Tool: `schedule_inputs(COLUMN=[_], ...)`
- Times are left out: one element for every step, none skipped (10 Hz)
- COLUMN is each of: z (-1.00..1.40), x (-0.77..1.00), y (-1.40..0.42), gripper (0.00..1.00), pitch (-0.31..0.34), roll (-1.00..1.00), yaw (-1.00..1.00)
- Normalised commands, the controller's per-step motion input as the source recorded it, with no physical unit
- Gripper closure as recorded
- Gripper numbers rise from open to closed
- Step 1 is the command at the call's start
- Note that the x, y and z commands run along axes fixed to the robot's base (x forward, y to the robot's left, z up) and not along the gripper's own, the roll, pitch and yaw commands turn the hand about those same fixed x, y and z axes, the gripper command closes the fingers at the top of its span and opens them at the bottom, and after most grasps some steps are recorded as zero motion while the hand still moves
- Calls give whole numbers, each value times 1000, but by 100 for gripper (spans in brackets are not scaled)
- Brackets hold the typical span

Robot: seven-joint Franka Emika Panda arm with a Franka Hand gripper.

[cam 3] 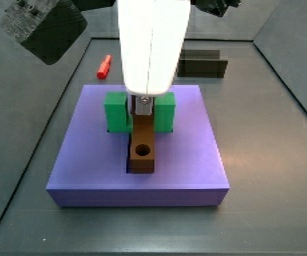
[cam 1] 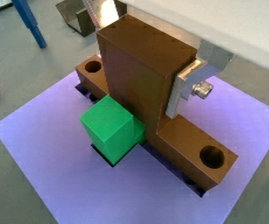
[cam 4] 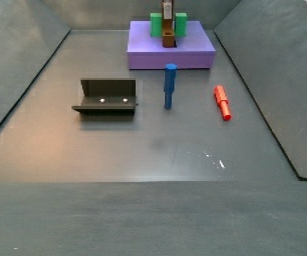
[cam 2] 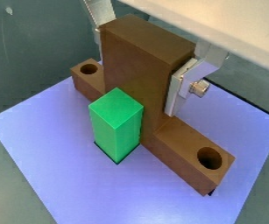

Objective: Pick up the brown object. Move up. Place the brown object on the fixture. Regrasp the brown object. Move to above the board. Insert the brown object.
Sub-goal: Insert the brown object.

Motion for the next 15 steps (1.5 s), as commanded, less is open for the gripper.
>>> schedule_inputs(z=[3,0,0,0,0,-11,-51,-80,-111,-200,-254,-271,-391,-503,-440], x=[-43,-146,-297,-357,-83,34,174,191,203,191,151,140,111,91,60], y=[0,0,0,0,-9,-23,-3,0,0,0,0,0,0,-3,0], gripper=[100,100,100,100,100,100,100,100,100,100,100,100,100,100,100], pitch=[0,0,0,0,0,0,19,57,79,114,114,101,90,77,67], roll=[-9,0,0,0,0,0,0,0,3,30,47,41,69,109,99], yaw=[0,0,0,0,0,0,0,-11,-20,-60,-74,-77,-77,-71,-69])
